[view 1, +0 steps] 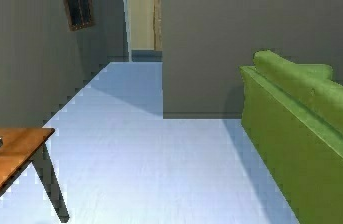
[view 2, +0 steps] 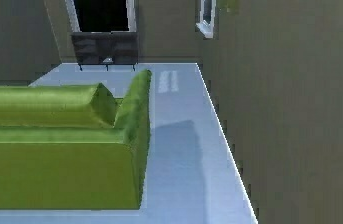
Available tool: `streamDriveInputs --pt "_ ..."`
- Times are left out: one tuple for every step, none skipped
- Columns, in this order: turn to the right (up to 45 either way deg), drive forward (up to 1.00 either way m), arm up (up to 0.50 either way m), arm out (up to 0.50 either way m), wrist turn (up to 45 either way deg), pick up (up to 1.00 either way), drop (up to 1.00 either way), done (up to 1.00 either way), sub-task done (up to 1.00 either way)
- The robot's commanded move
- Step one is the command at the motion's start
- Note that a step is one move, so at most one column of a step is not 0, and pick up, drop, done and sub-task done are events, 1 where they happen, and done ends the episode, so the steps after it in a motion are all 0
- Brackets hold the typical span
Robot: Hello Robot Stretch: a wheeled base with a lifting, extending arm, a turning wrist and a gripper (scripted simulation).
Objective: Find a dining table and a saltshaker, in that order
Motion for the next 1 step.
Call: streamDriveInputs --pt "0.0 1.0 0.0 0.0 0.0 0.0 0.0 0.0 0.0"
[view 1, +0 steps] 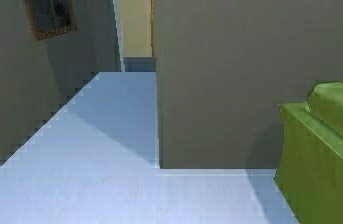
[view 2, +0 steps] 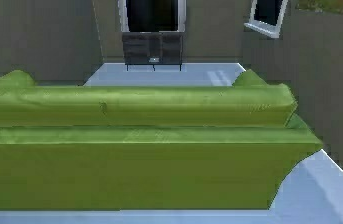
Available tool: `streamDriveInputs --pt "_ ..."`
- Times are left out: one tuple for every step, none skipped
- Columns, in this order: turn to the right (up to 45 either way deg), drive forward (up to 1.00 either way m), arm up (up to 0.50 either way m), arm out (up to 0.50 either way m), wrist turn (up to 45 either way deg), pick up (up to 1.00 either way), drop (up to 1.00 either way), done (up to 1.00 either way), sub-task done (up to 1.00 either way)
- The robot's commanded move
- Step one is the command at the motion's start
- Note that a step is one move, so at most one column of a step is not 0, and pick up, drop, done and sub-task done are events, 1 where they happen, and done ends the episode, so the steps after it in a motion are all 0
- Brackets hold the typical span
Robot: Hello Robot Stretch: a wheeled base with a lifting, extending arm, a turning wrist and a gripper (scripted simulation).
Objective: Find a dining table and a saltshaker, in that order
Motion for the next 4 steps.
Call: streamDriveInputs --pt "0.0 0.35 0.0 0.0 0.0 0.0 0.0 0.0 0.0" --pt "-33.0 0.0 0.0 0.0 0.0 0.0 0.0 0.0 0.0" --pt "-3.0 0.0 0.0 0.0 0.0 0.0 0.0 0.0 0.0" --pt "0.0 1.0 0.0 0.0 0.0 0.0 0.0 0.0 0.0"
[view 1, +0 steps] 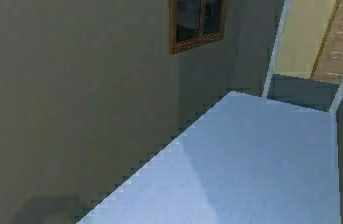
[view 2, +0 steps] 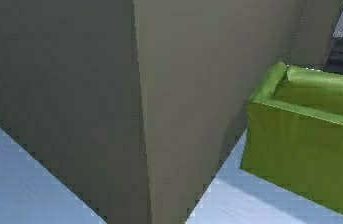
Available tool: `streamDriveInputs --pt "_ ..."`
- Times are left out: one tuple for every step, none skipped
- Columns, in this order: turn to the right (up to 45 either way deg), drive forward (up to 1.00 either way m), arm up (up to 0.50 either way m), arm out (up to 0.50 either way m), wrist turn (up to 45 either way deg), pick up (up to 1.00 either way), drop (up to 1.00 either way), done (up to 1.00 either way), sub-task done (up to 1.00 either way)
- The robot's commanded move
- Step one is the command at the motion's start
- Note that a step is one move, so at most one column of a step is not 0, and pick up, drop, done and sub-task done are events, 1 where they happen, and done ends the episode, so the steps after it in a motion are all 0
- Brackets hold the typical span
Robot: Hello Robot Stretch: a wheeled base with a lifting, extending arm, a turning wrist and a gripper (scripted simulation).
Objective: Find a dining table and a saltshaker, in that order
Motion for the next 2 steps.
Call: streamDriveInputs --pt "-15.0 0.0 0.0 0.0 0.0 0.0 0.0 0.0 0.0" --pt "0.0 0.2 0.0 0.0 0.0 0.0 0.0 0.0 0.0"
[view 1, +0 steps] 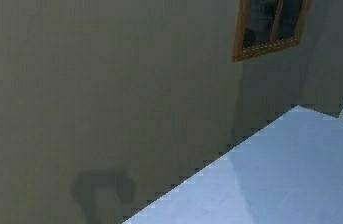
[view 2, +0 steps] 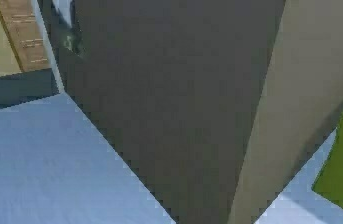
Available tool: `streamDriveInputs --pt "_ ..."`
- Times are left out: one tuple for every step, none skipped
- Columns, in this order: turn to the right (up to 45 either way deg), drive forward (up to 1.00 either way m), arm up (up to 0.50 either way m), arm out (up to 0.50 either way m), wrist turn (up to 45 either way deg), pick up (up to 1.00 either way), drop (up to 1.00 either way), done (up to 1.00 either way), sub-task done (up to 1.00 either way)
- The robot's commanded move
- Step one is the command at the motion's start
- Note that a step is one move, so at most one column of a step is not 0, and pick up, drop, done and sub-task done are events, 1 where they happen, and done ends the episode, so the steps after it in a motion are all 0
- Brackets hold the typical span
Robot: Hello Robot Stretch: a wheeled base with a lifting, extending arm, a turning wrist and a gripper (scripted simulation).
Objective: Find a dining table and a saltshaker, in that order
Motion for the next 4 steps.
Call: streamDriveInputs --pt "39.0 0.0 0.0 0.0 0.0 0.0 0.0 0.0 0.0" --pt "0.0 0.1 0.0 0.0 0.0 0.0 0.0 0.0 0.0" --pt "12.0 0.0 0.0 0.0 0.0 0.0 0.0 0.0 0.0" --pt "3.0 0.0 0.0 0.0 0.0 0.0 0.0 0.0 0.0"
